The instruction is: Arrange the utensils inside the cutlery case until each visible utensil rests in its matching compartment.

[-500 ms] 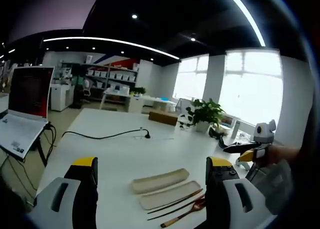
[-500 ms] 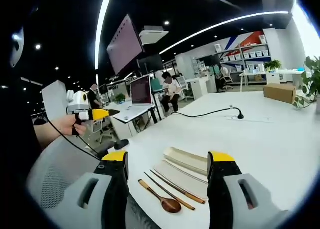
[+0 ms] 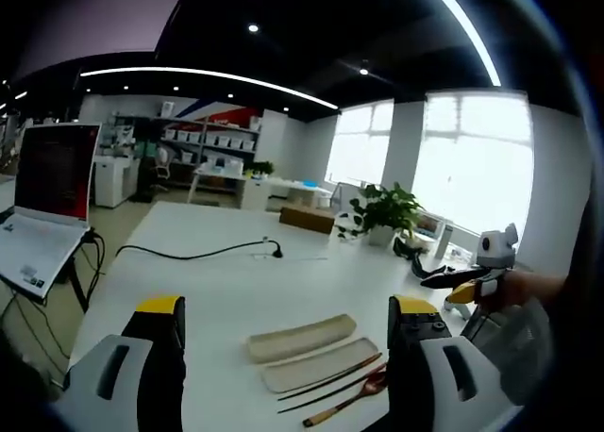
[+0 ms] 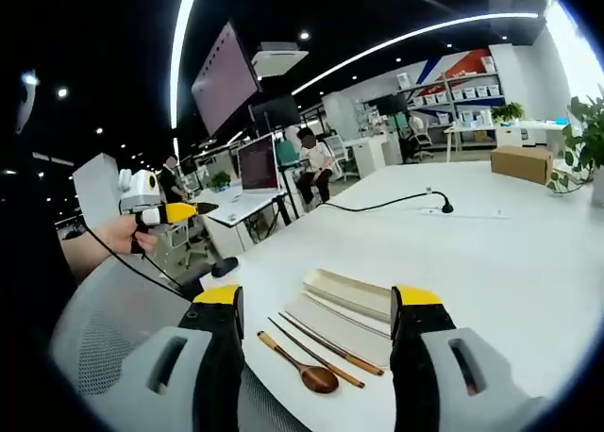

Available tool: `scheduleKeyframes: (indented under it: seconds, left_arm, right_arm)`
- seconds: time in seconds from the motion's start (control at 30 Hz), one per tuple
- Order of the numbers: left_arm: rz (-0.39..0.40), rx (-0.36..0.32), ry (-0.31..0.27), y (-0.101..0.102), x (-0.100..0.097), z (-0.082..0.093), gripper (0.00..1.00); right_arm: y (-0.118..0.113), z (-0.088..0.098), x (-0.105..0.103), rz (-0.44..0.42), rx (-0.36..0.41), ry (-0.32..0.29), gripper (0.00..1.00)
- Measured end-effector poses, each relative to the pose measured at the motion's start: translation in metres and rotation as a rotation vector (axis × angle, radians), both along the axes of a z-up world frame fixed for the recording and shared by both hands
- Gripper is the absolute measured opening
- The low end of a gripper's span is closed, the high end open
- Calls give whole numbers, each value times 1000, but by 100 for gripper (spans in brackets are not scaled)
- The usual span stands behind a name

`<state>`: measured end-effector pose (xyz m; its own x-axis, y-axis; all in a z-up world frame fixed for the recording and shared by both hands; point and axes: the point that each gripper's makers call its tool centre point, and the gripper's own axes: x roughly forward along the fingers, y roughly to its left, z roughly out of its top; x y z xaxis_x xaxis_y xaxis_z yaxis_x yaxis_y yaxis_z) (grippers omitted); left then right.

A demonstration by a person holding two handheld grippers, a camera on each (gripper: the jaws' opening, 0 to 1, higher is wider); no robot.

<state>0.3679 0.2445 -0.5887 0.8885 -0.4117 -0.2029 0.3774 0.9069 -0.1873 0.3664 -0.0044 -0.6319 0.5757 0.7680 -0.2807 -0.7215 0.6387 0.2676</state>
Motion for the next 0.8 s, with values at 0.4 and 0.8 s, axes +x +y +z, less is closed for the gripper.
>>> scheduleKeyframes:
  seconds: [0.4,0.8]
  left_arm:
    - [-65,-1,20,-11,-4,-5,79]
    - [-86,18,36,-17,-7,-8,78]
  right_arm:
    - [5,-5,-3,28,-33,21,60]
    - [2,-14,-5,11,-72,33,70]
